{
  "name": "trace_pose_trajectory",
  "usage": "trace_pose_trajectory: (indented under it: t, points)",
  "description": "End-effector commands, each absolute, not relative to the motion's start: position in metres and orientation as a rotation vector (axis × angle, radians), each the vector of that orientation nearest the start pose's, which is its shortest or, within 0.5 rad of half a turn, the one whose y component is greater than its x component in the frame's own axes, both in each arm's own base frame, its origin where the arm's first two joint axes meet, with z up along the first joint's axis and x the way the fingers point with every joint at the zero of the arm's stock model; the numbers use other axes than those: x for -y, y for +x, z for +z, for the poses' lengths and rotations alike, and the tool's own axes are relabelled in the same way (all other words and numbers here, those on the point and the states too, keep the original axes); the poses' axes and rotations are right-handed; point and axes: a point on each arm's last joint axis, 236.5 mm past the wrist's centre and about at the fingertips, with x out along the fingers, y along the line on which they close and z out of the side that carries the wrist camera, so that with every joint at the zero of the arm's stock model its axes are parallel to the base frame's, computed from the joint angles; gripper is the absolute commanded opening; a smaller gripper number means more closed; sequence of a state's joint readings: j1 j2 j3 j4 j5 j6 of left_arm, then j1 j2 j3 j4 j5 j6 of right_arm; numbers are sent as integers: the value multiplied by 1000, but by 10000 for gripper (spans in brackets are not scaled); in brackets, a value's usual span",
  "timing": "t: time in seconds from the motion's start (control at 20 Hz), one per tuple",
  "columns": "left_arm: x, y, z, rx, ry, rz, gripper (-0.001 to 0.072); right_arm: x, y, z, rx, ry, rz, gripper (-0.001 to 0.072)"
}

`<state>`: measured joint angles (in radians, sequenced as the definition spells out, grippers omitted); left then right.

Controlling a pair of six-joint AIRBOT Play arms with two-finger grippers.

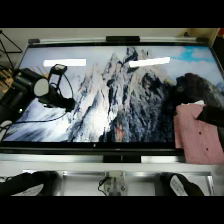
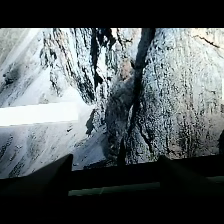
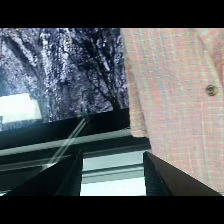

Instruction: Fold the shirts.

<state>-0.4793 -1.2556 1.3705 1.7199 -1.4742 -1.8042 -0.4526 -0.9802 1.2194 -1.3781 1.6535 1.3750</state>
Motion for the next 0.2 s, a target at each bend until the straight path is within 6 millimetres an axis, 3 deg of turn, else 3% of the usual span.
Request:
trace_pose_trajectory:
  t: [0.0,0.15]
  points:
    - [133,333,74,-1313,235,-133,614,64,256,105,-1360,302,-33,502]
    - [133,333,74,-1313,235,-133,614,63,255,105,-1364,303,-32,502]
